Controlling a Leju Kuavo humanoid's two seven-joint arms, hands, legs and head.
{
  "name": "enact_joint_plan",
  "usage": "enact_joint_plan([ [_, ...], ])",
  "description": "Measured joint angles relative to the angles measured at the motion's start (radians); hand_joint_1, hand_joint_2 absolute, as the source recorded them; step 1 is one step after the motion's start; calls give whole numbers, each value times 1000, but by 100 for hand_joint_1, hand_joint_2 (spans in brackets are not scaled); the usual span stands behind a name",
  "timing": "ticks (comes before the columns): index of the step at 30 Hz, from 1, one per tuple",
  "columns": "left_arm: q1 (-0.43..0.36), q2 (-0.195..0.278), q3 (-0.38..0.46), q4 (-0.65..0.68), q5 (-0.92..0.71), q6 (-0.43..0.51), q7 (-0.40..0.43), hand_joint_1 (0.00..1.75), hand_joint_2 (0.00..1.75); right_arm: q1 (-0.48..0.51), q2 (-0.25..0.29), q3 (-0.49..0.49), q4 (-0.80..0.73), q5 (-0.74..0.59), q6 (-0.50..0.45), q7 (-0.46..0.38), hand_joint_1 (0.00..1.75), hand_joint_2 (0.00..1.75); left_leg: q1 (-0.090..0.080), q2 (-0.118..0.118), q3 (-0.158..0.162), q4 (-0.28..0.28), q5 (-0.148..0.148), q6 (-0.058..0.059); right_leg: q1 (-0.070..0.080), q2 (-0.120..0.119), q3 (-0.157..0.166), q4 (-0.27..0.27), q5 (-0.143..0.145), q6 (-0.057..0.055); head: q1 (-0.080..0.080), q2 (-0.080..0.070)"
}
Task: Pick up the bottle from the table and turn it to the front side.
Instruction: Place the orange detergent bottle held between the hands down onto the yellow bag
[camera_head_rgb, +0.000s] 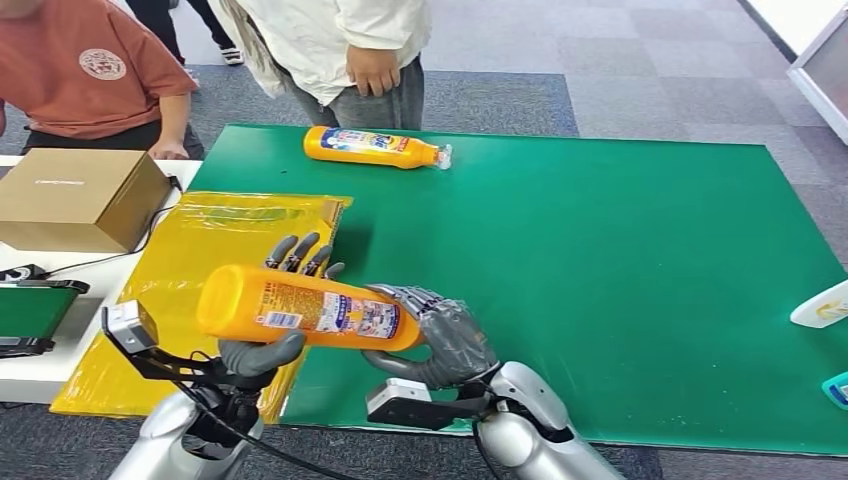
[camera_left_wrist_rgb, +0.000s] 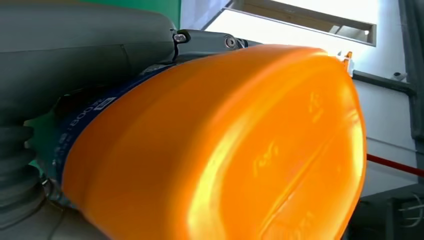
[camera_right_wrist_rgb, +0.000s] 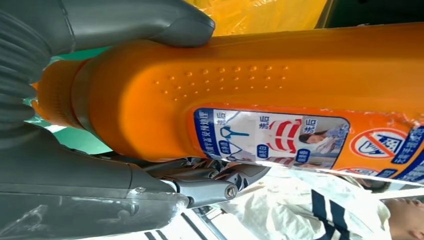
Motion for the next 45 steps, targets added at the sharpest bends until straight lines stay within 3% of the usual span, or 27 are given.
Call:
enact_joint_plan([
  [6,-3,0,-3,6,-37,24,-8,175,175,0,0,0,13,-4,-13,11,175,175,0,0,0,0,0,0,0,0,0,0,0,0,0,0],
  [8,-3,1,-3,6,-45,33,-12,175,175,0,0,-1,17,-8,-18,15,169,175,0,0,0,0,0,0,0,0,0,0,0,0,0,0],
  [9,-3,1,-3,7,-49,38,-14,175,175,0,0,-2,18,-11,-21,17,158,175,0,0,0,0,0,0,0,0,0,0,0,0,0,0],
  [12,-2,2,-3,6,-80,66,-24,175,175,1,0,-5,24,-35,-17,26,35,175,0,0,0,0,0,0,0,0,0,0,0,0,0,0],
  [13,0,2,-4,5,-107,87,-32,175,175,1,0,-10,26,-57,0,35,2,175,0,0,0,0,0,0,0,0,0,0,0,0,0,0],
  [16,8,4,-5,-10,-318,241,-70,175,175,6,-2,-44,35,-190,114,84,0,175,0,0,0,0,0,0,0,0,0,0,0,0,0,0],
  [20,20,22,-8,-61,-851,611,-98,175,175,19,-9,-152,44,-369,212,93,0,175,0,0,0,0,0,0,0,0,0,0,0,0,0,0],
  [23,21,40,-20,-87,-1192,842,-41,175,175,28,-12,-233,39,-423,240,82,0,175,0,0,0,0,0,0,0,0,0,0,0,1,0,0],
  [25,20,56,-26,-90,-1349,926,19,175,175,34,-13,-275,29,-440,250,80,0,175,0,0,0,0,0,0,0,0,0,0,0,1,0,0],
  [31,-3,98,-34,-24,-1702,951,233,175,175,38,-13,-348,-18,-455,271,84,0,175,0,0,0,0,0,0,0,0,0,0,0,0,0,0],
  [34,-33,115,-34,75,-1782,943,285,175,175,37,-13,-359,-43,-459,283,84,0,175,0,0,0,0,0,0,0,0,0,0,0,0,0,0],
  [38,-79,134,-26,232,-1789,949,284,175,175,36,-13,-360,-81,-467,296,82,0,175,0,0,0,0,0,0,0,0,0,0,0,0,0,0],
  [45,-159,164,14,464,-1761,1007,210,175,175,36,-13,-344,-146,-490,308,64,0,175,0,0,0,0,0,0,0,0,0,0,0,0,0,0],
])
